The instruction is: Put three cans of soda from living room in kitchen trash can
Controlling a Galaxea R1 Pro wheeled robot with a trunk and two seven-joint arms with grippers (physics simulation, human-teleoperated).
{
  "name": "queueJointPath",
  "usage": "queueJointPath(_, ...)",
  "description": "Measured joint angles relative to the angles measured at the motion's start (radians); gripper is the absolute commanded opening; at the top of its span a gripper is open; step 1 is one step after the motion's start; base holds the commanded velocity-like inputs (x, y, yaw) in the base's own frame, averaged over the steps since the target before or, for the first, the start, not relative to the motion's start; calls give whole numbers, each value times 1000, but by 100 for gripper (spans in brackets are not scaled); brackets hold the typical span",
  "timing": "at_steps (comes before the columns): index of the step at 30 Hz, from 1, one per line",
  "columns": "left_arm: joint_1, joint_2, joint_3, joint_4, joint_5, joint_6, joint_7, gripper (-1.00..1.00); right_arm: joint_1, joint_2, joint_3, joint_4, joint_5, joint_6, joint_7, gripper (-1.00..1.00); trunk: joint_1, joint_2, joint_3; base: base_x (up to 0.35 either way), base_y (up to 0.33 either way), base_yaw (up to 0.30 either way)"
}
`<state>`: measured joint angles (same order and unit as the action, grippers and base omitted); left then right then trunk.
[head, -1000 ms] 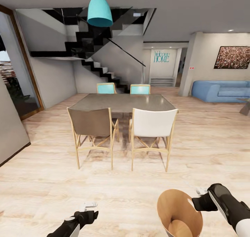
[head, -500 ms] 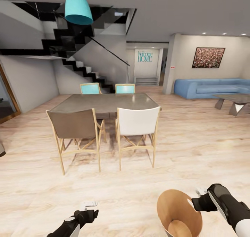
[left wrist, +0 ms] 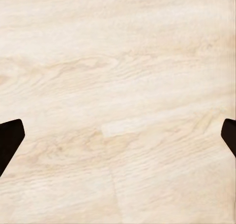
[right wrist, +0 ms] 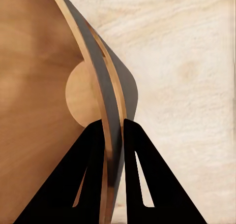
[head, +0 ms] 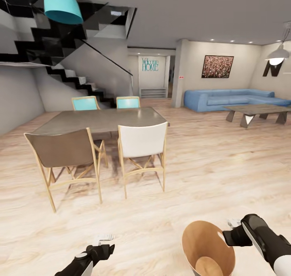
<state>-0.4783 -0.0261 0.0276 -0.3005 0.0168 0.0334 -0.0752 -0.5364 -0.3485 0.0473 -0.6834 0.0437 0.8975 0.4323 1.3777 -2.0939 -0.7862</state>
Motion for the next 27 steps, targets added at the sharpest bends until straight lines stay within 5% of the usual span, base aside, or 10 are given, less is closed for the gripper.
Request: queueJointPath(27, 0, 0, 0, 3, 0, 3, 2, 100, 0, 5, 7, 1, 6, -2, -1, -100, -8, 14, -13, 0, 0, -223)
